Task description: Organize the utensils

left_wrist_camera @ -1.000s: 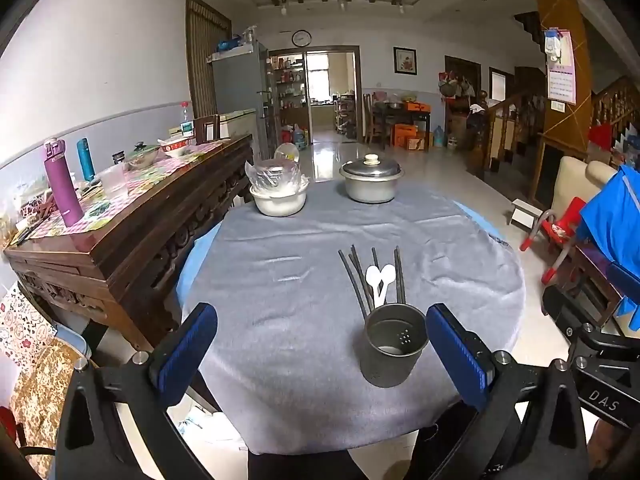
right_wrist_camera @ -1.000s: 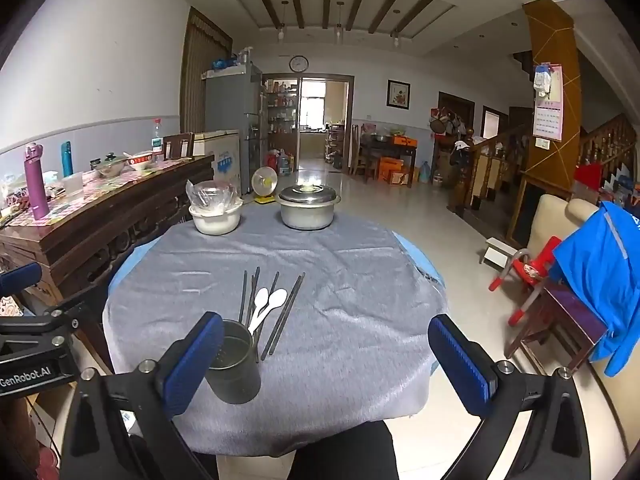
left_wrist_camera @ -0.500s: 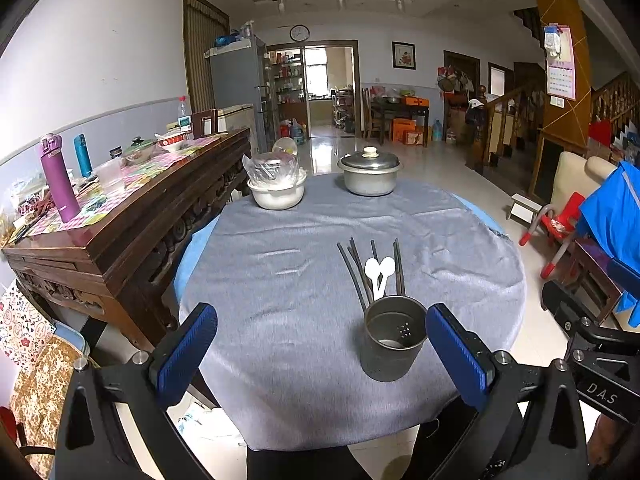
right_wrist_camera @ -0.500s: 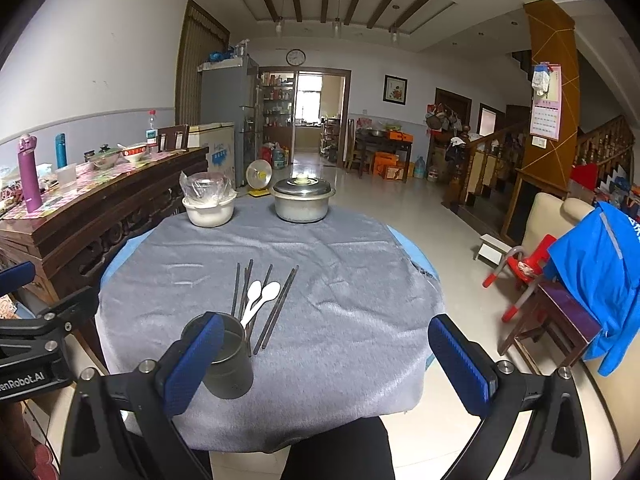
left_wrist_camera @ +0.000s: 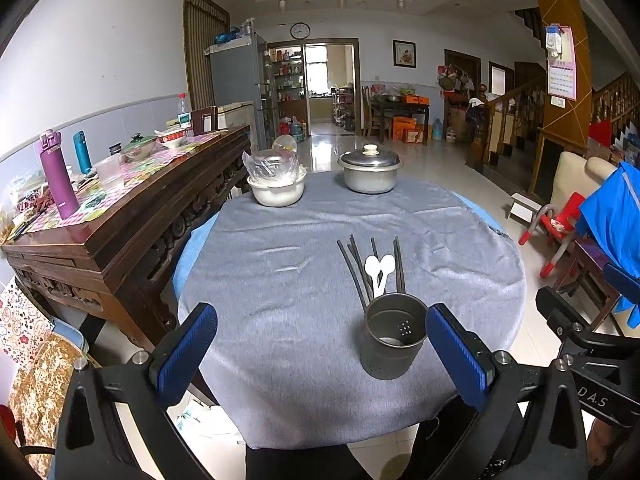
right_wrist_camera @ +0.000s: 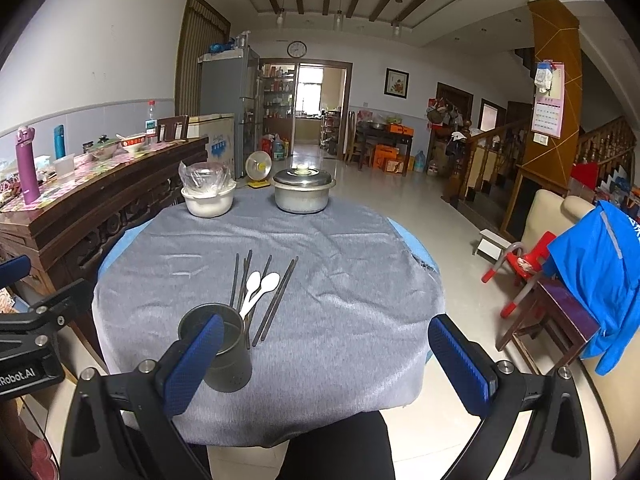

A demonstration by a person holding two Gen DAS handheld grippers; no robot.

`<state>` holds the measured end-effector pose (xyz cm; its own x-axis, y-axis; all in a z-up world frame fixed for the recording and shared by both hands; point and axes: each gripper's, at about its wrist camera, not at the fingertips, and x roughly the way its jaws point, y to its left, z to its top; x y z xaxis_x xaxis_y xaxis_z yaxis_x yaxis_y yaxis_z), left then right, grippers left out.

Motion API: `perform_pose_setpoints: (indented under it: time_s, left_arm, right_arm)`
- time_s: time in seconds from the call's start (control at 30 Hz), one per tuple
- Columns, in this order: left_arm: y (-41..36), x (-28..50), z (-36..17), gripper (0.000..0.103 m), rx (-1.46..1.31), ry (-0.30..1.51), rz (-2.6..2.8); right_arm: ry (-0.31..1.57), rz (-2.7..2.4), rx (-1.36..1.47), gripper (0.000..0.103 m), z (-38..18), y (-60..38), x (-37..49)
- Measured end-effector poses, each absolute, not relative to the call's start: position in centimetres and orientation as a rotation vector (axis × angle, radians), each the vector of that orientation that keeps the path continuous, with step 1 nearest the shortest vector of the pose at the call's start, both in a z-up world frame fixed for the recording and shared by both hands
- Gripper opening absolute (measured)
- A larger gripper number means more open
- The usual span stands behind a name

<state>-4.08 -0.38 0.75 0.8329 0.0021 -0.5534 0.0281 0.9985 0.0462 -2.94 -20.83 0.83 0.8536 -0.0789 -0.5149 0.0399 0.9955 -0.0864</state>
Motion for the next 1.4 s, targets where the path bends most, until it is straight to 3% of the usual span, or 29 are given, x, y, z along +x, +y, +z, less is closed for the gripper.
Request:
perform_pose_setpoints:
  time_s: [1.4]
  left_arm:
    - [0.8, -2.6, -0.1, 0.103, 0.021, 0.624, -0.003]
  right_arm:
    - [0.621, -0.023, -0.074, 0.103, -1.2, -20.5, -1.3]
